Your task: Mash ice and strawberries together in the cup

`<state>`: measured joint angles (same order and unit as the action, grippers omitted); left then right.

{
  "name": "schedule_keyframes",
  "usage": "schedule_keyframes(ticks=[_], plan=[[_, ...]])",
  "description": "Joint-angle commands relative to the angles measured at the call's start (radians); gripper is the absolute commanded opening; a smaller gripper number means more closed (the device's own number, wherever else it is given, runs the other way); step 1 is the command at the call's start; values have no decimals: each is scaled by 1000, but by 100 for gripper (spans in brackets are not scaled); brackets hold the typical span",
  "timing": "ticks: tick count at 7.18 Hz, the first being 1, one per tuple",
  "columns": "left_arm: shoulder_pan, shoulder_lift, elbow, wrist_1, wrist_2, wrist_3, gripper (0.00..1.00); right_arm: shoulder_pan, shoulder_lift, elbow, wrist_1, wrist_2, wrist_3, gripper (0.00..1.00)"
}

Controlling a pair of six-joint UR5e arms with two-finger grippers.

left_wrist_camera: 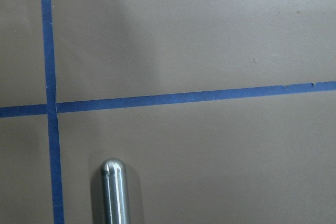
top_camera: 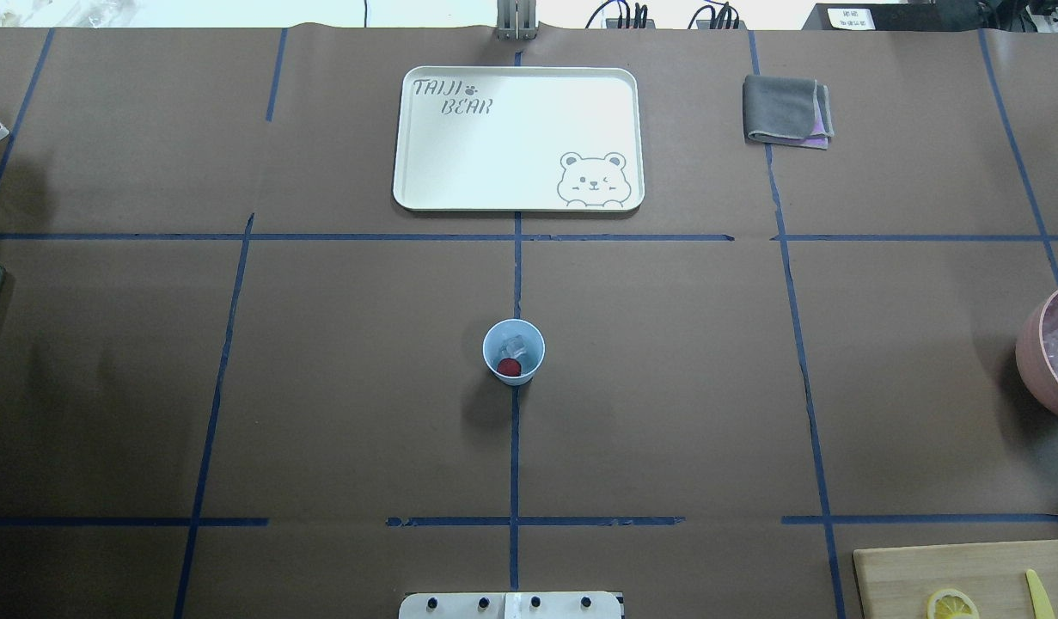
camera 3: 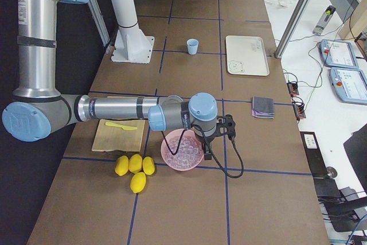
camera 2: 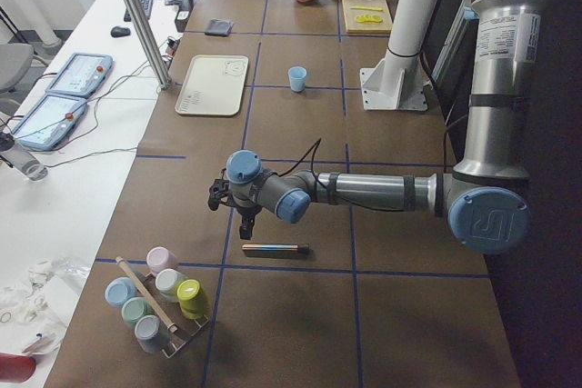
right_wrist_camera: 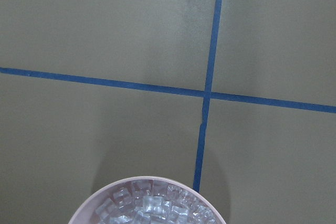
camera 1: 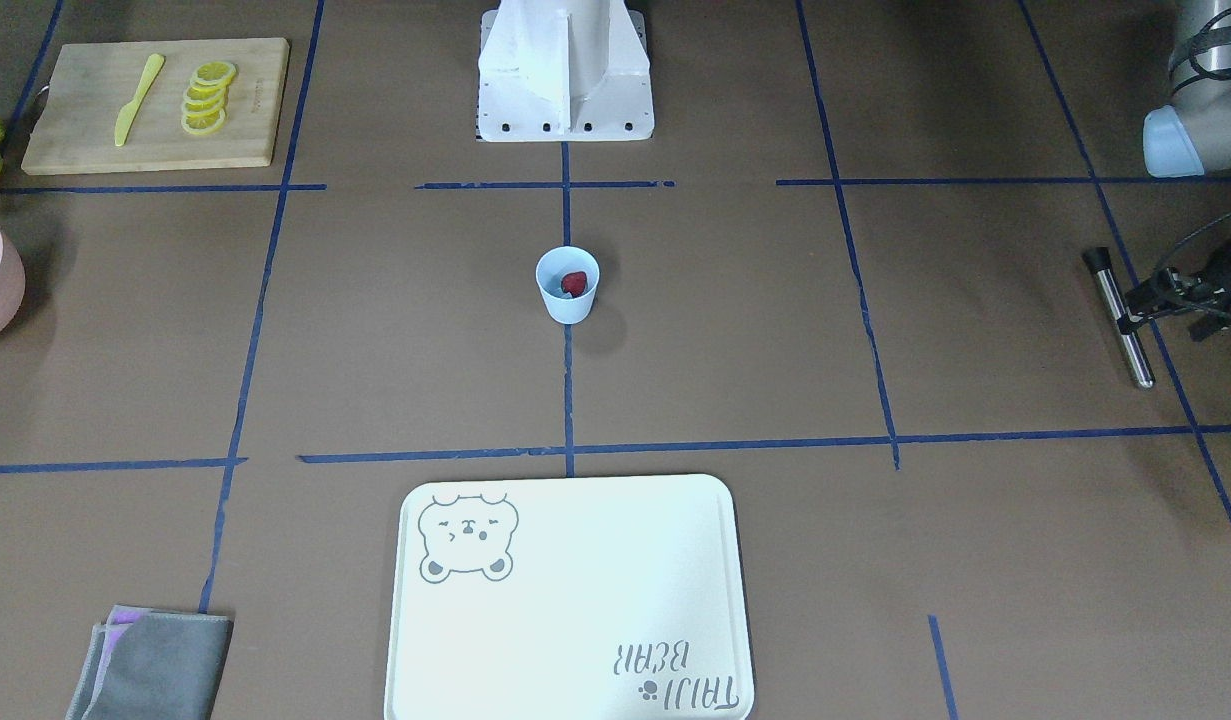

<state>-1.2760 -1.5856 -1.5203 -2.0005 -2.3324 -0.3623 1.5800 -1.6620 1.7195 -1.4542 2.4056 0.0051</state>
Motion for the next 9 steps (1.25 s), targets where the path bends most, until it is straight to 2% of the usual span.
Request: schedule_keyframes(ticks=[1,3,5,6,7,8,9], plan=[[-119,-22,-15,252,2,287,100,0,-1,-1,-2,-2,1,99],[-154,-28,-18,322,-4,342,100,0,-1,-1,-2,0,1,99],[-186,-19,-30,351,-88,342,100,0,1,-3,-6,3,1,99],[-207,10,-70,379,-119,342,100,0,-1,-4,-9,6,3,100],[-215,21,-104,437,-123,361,100,0,-1,-4,-9,6,3,100],[-274,23,-97,495,-119,481,100,0,-1,-4,-11,7,3,99],[-325,23,-104,541,-95,517,100,0,-1,-4,-11,7,3,100]])
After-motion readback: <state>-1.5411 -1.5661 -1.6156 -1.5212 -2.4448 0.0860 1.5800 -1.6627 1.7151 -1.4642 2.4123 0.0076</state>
